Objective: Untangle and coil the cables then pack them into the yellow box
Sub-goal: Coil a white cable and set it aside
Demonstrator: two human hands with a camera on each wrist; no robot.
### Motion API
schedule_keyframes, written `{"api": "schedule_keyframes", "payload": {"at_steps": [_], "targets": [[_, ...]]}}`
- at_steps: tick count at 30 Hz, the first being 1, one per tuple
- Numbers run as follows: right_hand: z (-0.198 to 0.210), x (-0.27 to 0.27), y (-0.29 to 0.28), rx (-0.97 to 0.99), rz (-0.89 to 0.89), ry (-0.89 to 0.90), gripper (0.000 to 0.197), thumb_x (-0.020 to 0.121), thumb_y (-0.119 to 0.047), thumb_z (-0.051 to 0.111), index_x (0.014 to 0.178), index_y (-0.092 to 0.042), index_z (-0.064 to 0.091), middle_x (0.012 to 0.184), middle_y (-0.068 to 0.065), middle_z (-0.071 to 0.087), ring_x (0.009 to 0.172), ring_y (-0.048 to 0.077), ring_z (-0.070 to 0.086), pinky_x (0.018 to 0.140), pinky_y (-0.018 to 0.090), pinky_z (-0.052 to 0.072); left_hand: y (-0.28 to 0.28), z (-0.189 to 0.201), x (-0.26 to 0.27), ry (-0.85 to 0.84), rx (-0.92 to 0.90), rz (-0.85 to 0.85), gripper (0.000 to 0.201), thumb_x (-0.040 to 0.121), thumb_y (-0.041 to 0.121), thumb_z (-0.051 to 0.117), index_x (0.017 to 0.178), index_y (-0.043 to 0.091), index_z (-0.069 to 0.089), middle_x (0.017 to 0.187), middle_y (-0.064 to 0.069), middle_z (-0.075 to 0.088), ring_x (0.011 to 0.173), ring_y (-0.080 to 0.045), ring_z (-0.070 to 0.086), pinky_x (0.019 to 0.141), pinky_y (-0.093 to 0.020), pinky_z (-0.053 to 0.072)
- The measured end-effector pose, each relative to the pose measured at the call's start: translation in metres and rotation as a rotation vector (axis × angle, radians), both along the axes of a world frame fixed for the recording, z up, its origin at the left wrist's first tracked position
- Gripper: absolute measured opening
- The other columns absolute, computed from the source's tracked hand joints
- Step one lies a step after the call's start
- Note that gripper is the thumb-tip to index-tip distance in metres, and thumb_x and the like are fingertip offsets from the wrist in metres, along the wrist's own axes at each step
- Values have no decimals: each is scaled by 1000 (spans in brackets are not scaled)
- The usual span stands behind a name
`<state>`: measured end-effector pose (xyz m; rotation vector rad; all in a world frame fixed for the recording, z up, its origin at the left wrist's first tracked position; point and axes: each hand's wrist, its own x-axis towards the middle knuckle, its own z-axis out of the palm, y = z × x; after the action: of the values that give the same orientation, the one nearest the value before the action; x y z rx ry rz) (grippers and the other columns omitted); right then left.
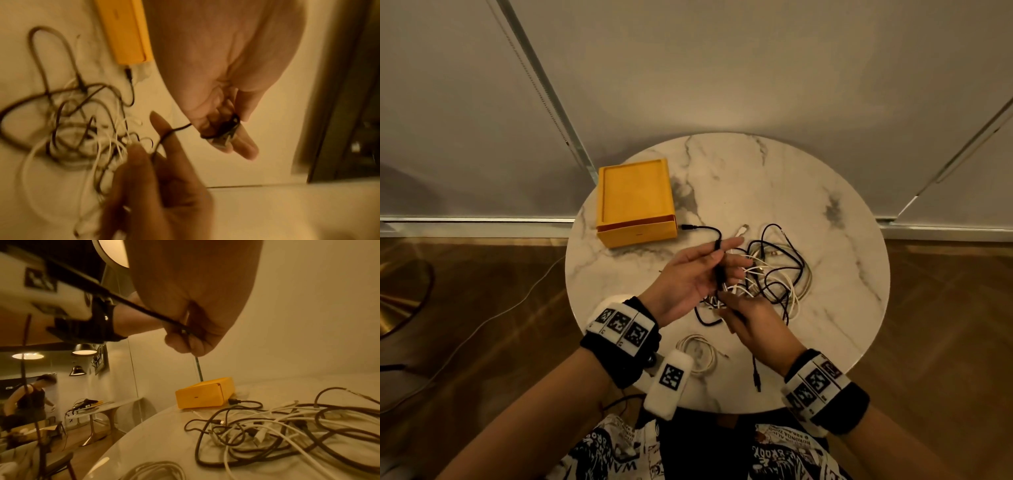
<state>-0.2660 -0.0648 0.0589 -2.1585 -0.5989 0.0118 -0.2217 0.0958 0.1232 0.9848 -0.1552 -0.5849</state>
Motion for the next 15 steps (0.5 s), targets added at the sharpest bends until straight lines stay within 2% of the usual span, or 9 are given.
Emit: {"api": "schedule_keyframes", "payload": {"at_steps": [1, 2, 4, 6, 8, 10, 13, 15], "targets": [[0, 0, 1, 2, -1, -7, 16, 95, -13, 55, 108, -11, 64, 70, -13, 58, 63, 1, 52, 63, 17, 36, -2, -2, 1, -85, 105, 11, 36, 100, 3, 36, 135, -1, 46, 100, -9, 72, 87, -20, 69, 80, -27, 53], [1, 0, 1, -10, 5, -13, 19, 95, -15, 54, 110, -10, 64, 76, -7, 64, 69, 7, 58, 64, 19, 38, -2, -5, 2, -202, 257, 14, 37, 101, 3, 37, 137, 2, 44, 106, -10, 72, 93, -21, 70, 86, -28, 53], [1, -1, -2, -44, 26, -32, 24, 95, -19, 52, 113, -10, 65, 86, 7, 70, 77, 21, 63, 64, 27, 42, -4, -12, 1, -513, 633, -9, 40, 102, 7, 40, 142, 6, 40, 114, -9, 70, 100, -18, 69, 93, -30, 52], [2, -2, -6, -79, 28, -60, 27, 96, -23, 49, 116, -14, 65, 91, 7, 71, 81, 22, 64, 66, 34, 47, -5, -21, 0, -776, 907, -75, 45, 101, 12, 42, 146, 9, 36, 115, -10, 70, 103, -15, 68, 92, -30, 53], [5, 0, -11, -110, 25, -70, 31, 95, -29, 45, 114, -15, 66, 95, 5, 72, 83, 23, 66, 69, 38, 51, -3, -27, -1, -923, 1075, -136, 45, 102, 18, 42, 145, 11, 37, 106, -13, 71, 93, -22, 68, 79, -32, 52], [9, 5, -18, -131, 28, -91, 34, 95, -33, 43, 111, -16, 68, 97, 2, 73, 84, 19, 66, 71, 35, 52, 0, -31, 1, -995, 1211, -190, 37, 102, 21, 42, 136, 9, 46, 89, -16, 69, 75, -29, 62, 64, -34, 43], [18, 11, -30, -199, 55, -167, 26, 94, -28, 50, 105, -17, 70, 88, 0, 70, 78, 14, 62, 68, 26, 47, 5, -28, 2, -938, 1258, -337, 19, 102, 20, 40, 105, 6, 53, 80, -10, 67, 67, -25, 60, 64, -37, 47], [23, 15, -37, -238, 69, -202, 28, 94, -30, 49, 104, -16, 71, 87, -2, 68, 77, 14, 62, 67, 25, 46, 9, -26, 1, -833, 1149, -372, 20, 103, 18, 40, 92, 7, 52, 75, -4, 69, 62, -16, 61, 62, -27, 47]]}}
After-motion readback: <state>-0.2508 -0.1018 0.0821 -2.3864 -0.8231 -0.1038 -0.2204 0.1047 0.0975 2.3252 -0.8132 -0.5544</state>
